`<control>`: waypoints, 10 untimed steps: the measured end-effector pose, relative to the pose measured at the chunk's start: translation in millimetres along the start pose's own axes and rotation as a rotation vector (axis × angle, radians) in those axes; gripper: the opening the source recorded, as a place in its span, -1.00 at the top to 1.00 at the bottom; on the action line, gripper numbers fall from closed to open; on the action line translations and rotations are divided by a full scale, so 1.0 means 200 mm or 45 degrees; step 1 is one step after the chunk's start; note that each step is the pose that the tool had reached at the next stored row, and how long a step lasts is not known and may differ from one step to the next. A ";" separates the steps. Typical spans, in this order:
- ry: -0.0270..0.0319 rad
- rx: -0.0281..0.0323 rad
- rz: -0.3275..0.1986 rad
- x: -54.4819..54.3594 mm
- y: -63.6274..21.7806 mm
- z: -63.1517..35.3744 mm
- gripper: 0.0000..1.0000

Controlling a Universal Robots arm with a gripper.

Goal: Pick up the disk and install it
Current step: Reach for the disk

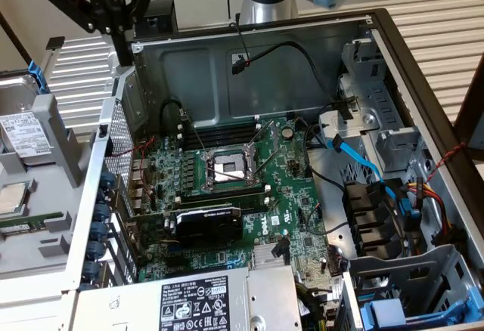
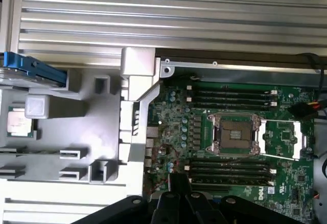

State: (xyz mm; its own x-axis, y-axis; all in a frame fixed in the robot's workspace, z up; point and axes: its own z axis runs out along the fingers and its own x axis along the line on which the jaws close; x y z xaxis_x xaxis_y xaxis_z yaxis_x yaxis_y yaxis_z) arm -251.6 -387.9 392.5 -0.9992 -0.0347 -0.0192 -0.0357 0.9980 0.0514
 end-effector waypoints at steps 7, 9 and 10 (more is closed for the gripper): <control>0.0001 -0.0012 0.000 0.16 0.006 -0.003 0.79; 0.0000 -0.0013 0.000 0.20 0.010 -0.001 0.79; 0.0000 -0.0013 0.000 0.23 0.016 0.000 0.79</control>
State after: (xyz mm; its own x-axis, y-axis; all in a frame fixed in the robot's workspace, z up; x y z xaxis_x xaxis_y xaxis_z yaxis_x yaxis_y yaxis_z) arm -297.2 -386.4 391.8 -0.9992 -0.0347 -0.0192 -0.0357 0.9980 0.0524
